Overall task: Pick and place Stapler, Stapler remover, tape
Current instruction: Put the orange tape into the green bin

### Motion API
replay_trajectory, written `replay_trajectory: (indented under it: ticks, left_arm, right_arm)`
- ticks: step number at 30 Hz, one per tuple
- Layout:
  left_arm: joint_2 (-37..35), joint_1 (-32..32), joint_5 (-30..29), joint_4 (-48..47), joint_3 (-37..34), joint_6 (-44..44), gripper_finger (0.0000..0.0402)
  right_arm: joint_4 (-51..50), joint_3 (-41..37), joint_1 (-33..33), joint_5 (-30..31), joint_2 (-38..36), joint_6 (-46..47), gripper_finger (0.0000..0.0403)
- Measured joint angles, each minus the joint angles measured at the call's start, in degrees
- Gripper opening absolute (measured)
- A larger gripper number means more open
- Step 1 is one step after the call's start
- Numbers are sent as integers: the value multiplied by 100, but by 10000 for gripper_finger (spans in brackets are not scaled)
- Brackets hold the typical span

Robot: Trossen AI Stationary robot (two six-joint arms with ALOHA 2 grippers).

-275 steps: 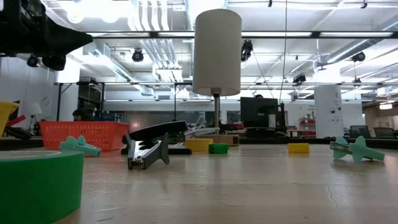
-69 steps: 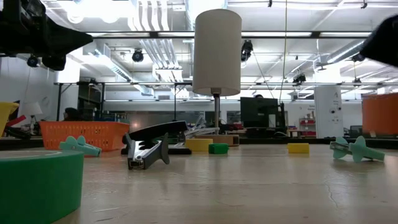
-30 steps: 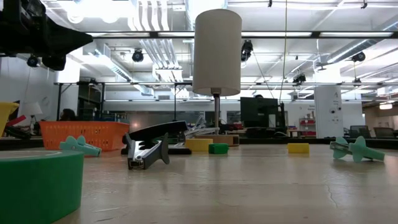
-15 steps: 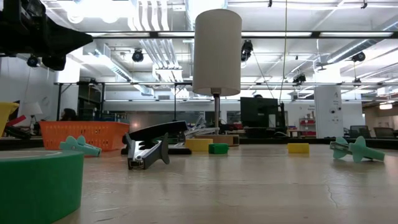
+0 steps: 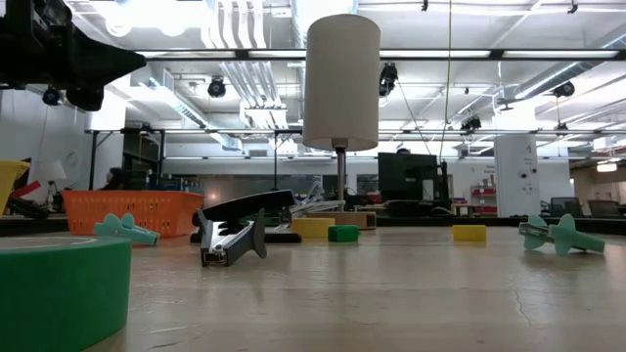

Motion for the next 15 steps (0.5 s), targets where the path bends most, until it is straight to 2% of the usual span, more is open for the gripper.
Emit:
replay_trajectory:
  ticks: [8,11,15]
  left_arm:
    - [-2,-1,2,2,0,-1,19]
    - [-2,-2,2,2,1,0,19]
    - [0,0,2,2,0,0,19]
  right_arm:
    - [-65,1,-6,-277,4,22,91]
    - [-150,1,-7,-561,4,135,84]
    - [-184,33,-7,-653,4,34,56]
